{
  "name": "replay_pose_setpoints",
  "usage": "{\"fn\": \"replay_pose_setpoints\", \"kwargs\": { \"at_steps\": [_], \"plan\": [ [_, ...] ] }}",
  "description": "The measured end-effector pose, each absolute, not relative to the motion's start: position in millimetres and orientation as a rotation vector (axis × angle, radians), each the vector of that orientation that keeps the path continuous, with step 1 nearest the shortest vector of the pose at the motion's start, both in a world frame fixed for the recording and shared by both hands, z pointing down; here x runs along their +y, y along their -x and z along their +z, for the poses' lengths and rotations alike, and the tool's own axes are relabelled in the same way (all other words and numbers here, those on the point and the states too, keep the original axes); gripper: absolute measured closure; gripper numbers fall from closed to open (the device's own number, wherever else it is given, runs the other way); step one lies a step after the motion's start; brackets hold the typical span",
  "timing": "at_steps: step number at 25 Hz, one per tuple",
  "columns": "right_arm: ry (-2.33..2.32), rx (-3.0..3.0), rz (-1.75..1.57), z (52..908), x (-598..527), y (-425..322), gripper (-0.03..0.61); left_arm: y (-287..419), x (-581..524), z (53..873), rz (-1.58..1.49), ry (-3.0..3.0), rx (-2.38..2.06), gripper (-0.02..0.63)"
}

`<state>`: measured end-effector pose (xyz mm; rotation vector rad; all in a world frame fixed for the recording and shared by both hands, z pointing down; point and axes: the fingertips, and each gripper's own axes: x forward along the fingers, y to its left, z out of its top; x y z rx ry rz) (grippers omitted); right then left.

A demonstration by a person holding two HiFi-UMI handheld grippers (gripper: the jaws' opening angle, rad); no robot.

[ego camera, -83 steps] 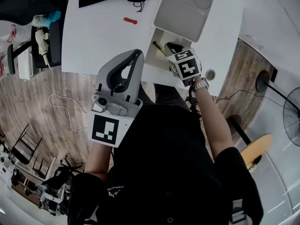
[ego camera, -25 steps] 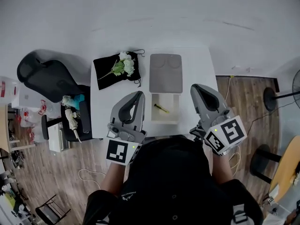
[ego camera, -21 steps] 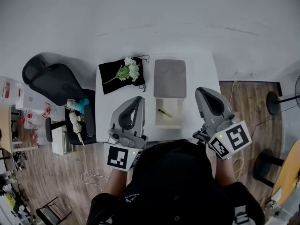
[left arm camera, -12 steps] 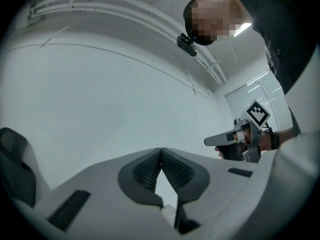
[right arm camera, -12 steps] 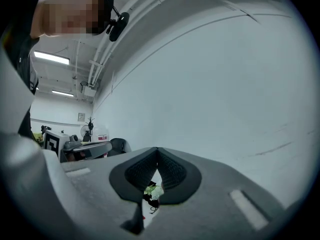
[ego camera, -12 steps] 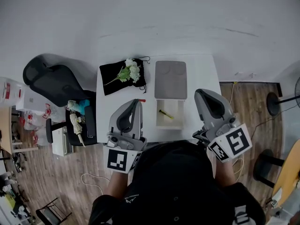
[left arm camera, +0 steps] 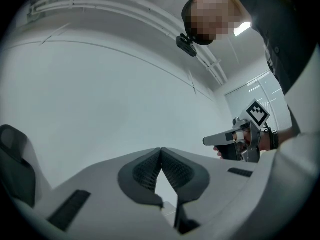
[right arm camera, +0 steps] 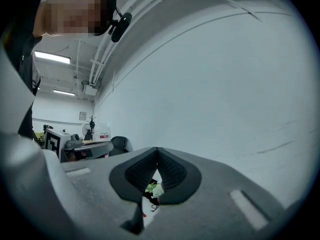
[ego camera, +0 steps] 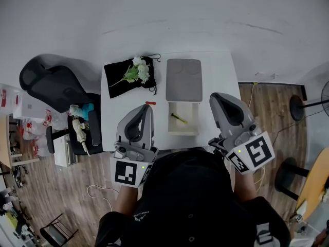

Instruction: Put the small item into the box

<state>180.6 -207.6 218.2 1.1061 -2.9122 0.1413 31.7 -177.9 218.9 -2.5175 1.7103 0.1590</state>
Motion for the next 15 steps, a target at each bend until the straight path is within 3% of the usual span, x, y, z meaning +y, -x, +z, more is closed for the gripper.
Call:
{"fn": "replay_pose_setpoints", "kwargs": {
  "at_steps": [15],
  "plan": [
    [-1.099,-2.890,0.170,231.9,-211.9,-185.7,0.574,-37.2,-180.1,229.8,0.147,2.546,1.723,0.609]
  ]
}}
